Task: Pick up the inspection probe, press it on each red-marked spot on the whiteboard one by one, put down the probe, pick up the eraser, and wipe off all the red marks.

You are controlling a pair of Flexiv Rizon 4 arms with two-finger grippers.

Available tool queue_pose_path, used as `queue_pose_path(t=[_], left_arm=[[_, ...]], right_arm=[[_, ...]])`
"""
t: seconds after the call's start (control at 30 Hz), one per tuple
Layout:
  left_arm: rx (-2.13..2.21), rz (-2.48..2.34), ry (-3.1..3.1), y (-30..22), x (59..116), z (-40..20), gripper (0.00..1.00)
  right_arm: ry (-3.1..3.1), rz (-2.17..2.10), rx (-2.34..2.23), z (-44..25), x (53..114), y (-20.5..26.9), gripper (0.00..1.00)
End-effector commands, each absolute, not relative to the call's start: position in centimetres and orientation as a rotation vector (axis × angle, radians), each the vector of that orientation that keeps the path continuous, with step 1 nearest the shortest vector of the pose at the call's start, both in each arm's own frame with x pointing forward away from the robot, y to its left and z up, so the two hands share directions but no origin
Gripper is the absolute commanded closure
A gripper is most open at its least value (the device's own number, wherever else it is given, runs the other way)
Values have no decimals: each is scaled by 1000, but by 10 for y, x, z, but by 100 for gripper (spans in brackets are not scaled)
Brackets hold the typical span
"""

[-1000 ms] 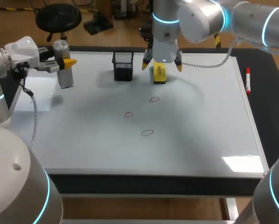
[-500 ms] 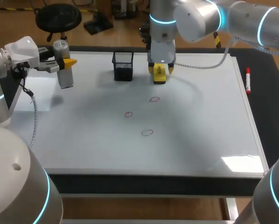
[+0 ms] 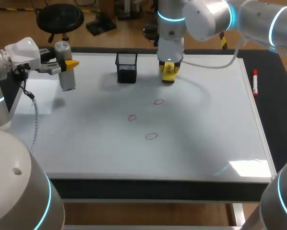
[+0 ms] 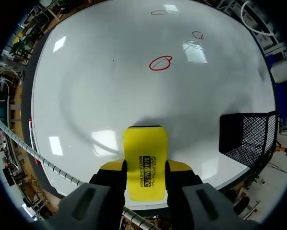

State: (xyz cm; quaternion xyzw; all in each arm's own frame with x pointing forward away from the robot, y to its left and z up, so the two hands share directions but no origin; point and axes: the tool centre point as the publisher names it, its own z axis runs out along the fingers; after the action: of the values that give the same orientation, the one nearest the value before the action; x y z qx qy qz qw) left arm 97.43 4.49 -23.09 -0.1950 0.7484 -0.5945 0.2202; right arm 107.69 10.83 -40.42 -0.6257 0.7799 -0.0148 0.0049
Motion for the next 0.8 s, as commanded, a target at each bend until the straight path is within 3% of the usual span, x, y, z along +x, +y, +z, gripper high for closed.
queue_pose_path(t=[0.03,0.8], left_arm=[[-538,-1645,2065,45,974,-231,100],[-538,-1645,2065,45,974,-231,100]], right_arm=[[2476,-70,-1888,-381,1066,86,100],[2776,-101,-1443,-368,1013,-23,100]])
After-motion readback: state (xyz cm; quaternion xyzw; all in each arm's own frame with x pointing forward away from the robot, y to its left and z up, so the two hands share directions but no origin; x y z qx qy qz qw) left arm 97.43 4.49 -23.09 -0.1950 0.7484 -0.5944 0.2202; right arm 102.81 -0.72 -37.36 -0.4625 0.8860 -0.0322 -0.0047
